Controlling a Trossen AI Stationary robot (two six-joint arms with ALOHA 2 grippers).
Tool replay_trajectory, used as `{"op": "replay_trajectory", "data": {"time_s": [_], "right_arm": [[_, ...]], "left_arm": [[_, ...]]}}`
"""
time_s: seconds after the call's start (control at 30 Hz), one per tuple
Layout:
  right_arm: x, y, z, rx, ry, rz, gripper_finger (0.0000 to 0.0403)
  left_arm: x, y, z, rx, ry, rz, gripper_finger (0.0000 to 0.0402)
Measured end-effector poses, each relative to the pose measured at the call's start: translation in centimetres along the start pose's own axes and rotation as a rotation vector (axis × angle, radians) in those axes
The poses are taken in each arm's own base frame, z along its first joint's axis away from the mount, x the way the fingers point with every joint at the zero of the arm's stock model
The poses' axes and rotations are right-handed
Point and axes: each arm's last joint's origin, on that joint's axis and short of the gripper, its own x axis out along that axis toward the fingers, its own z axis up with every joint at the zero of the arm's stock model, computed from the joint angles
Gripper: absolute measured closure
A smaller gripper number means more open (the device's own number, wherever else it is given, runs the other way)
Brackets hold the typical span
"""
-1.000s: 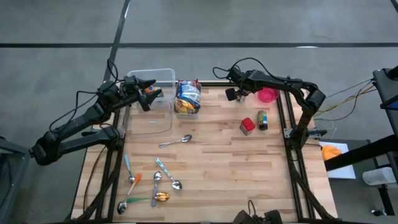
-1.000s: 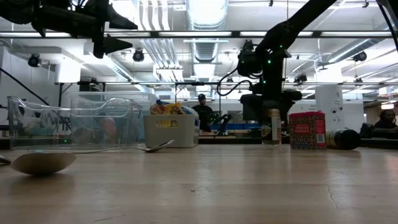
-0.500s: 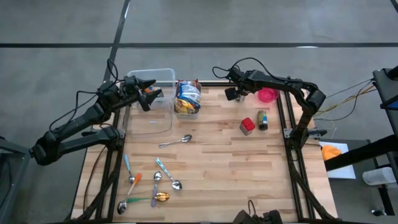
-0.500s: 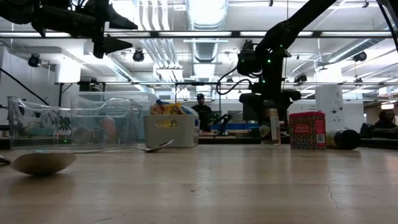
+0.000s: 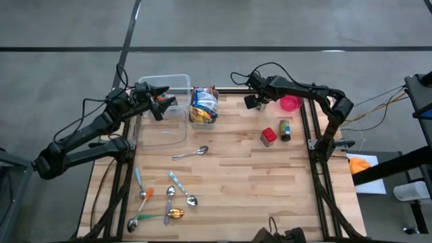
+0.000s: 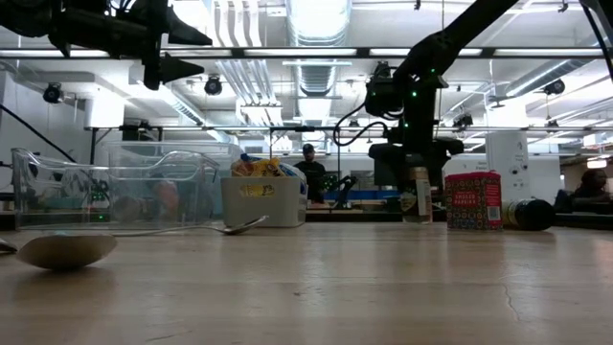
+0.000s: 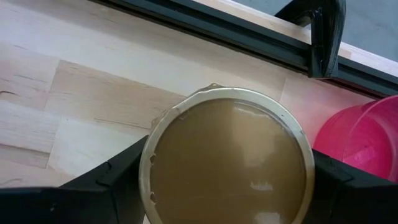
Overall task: Pick & Place Food Item
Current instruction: Put the golden seasoning bottle into the white bin
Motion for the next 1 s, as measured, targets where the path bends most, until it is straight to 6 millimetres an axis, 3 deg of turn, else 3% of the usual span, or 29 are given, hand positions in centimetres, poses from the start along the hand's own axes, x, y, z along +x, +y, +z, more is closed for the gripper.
{"op": "replay_trajectory", "data": {"time_s": [0.27, 0.47, 0.73, 1.0], "right_arm": [[-0.3, 0.2, 0.3, -0.008, -0.008, 0.008, 0.0125], [-1.7, 0.6, 0.5, -0.026, -0.041, 0.037, 0.0125], [-4.8, 1.6, -0.1, -0.096, -0.087, 0.143, 0.0125], [-8.5, 4.3, -1.9, -0.239, -0.163, 0.312, 0.0125]], "left_arm": [[0.0, 0.0, 0.0, 0.0, 0.0, 0.0, 0.0041], [0.0, 0.0, 0.0, 0.0, 0.0, 0.0, 0.0041], [0.0, 0.0, 0.0, 0.0, 0.0, 0.0, 0.0041], [0.0, 0.0, 0.0, 0.0, 0.0, 0.0, 0.0041]]}}
